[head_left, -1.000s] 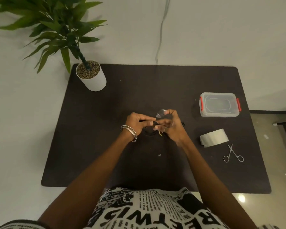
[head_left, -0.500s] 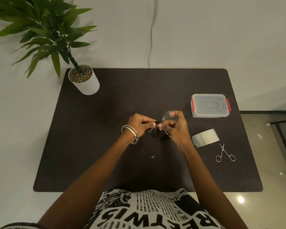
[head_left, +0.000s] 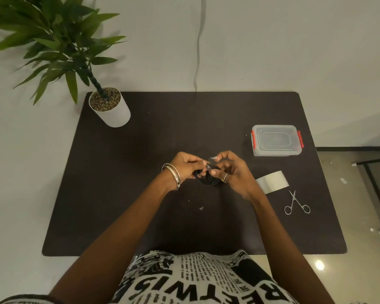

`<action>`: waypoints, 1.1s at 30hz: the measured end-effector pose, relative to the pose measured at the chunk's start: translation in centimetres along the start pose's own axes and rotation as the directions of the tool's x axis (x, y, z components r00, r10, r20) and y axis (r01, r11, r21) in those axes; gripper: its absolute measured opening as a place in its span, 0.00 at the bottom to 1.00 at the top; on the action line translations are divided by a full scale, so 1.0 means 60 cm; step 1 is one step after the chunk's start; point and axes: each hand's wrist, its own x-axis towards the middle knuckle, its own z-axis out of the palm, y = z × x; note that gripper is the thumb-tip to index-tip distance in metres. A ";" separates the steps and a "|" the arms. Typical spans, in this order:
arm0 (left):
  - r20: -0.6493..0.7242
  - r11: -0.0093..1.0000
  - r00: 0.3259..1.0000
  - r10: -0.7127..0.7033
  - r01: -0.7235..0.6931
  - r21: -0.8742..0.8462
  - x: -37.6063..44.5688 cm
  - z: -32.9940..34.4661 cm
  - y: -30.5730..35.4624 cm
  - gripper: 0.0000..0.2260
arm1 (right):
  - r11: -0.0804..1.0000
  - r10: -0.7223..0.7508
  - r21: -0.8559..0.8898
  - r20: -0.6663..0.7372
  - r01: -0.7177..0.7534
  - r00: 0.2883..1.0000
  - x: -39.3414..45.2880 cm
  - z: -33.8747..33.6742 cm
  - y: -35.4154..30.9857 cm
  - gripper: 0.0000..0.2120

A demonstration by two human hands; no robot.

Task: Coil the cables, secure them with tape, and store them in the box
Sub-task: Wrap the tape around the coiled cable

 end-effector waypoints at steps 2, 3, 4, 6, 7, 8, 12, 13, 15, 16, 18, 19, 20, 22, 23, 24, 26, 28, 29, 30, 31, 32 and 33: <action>0.005 1.000 1.000 0.006 -0.006 -0.006 -0.002 0.000 0.001 0.05 | 1.000 -0.005 0.022 -0.003 0.005 1.000 -0.001 0.002 -0.002 0.11; 0.006 1.000 1.000 0.007 -0.007 -0.008 -0.003 0.000 0.001 0.06 | 1.000 -0.007 0.021 -0.008 0.007 1.000 -0.001 0.003 -0.001 0.10; 0.007 1.000 1.000 0.008 -0.008 -0.003 -0.004 0.000 0.001 0.06 | 1.000 -0.006 0.013 -0.015 0.006 1.000 -0.001 0.004 -0.001 0.09; 0.017 1.000 1.000 0.019 -0.019 0.017 -0.005 0.001 0.001 0.07 | 1.000 -0.002 -0.013 -0.039 0.001 0.999 0.002 0.004 0.003 0.07; 0.024 0.999 0.999 0.027 -0.028 0.029 -0.006 0.001 0.000 0.07 | 1.000 -0.002 -0.031 -0.052 0.001 0.999 0.003 0.004 0.005 0.06; 0.029 0.999 0.999 0.034 -0.035 0.040 -0.007 0.001 0.000 0.07 | 0.999 -0.004 -0.053 -0.066 0.000 0.998 0.004 0.003 0.006 0.06; 0.021 0.996 0.999 0.049 -0.050 0.077 -0.009 0.003 0.001 0.08 | 0.991 -0.010 -0.135 -0.116 -0.006 0.993 0.006 0.005 0.009 0.10; 0.024 0.994 0.998 0.055 -0.057 0.091 -0.010 0.004 0.001 0.08 | 0.987 -0.010 -0.157 -0.123 -0.010 0.992 0.006 0.005 0.009 0.10; 0.028 0.989 0.997 0.068 -0.071 0.131 -0.013 0.008 0.003 0.08 | 0.978 -0.018 -0.207 -0.138 -0.011 0.990 0.005 0.004 0.012 0.10; 0.026 0.986 0.997 0.072 -0.075 0.149 -0.013 0.009 0.003 0.08 | 0.972 -0.027 -0.236 -0.148 -0.008 0.989 0.005 0.005 0.012 0.10; 0.015 0.981 0.997 0.074 -0.075 0.179 -0.012 0.013 0.003 0.08 | 0.952 -0.036 -0.304 -0.159 -0.015 0.987 0.004 0.007 0.012 0.11; 0.007 0.979 0.997 0.072 -0.072 0.188 -0.011 0.016 0.003 0.08 | 0.942 -0.032 -0.334 -0.166 -0.026 0.986 0.003 0.009 0.011 0.11; -0.002 0.979 0.997 0.071 -0.069 0.192 -0.010 0.018 0.002 0.08 | 0.935 -0.027 -0.353 -0.181 -0.040 0.983 0.001 0.012 0.010 0.11; -0.016 0.979 0.997 0.075 -0.070 0.189 -0.009 0.020 0.001 0.08 | 0.924 -0.034 -0.378 -0.235 -0.059 0.971 0.000 0.019 0.010 0.16; -0.017 0.979 0.996 0.083 -0.078 0.190 -0.009 0.020 0.001 0.08 | 0.920 -0.047 -0.387 -0.265 -0.062 0.963 -0.001 0.023 0.011 0.20; -0.014 0.976 0.995 0.095 -0.090 0.196 -0.009 0.020 0.000 0.08 | 0.921 -0.060 -0.385 -0.290 -0.060 0.955 -0.001 0.026 0.011 0.23; -0.005 0.969 0.993 0.118 -0.113 0.220 -0.008 0.019 0.000 0.08 | 0.940 -0.065 -0.335 -0.339 -0.056 0.939 -0.003 0.030 0.010 0.24; -0.002 0.964 0.991 0.132 -0.128 0.232 -0.005 0.017 -0.001 0.09 | 0.966 -0.014 -0.243 -0.381 -0.085 0.924 -0.004 0.032 0.006 0.22; -0.006 0.962 0.991 0.134 -0.129 0.240 -0.004 0.016 -0.001 0.09 | 0.976 0.017 -0.194 -0.398 -0.103 0.917 -0.003 0.032 0.007 0.20; -0.011 0.958 0.990 0.138 -0.130 0.257 -0.003 0.015 -0.001 0.09 | 0.982 0.044 -0.150 -0.407 -0.115 0.912 -0.001 0.032 0.009 0.19; -0.017 0.949 0.989 0.146 -0.135 0.285 -0.002 0.015 -0.002 0.09 | 0.986 0.065 -0.115 -0.409 -0.122 0.910 0.000 0.031 0.012 0.18; -0.020 0.937 0.987 0.159 -0.144 0.319 0.000 0.016 -0.004 0.08 | 0.988 0.086 -0.081 -0.410 -0.130 0.908 0.001 0.030 0.015 0.18; -0.021 0.926 0.985 0.171 -0.153 0.345 0.001 0.017 -0.006 0.07 | 0.990 0.107 -0.043 -0.410 -0.136 0.906 0.001 0.027 0.016 0.18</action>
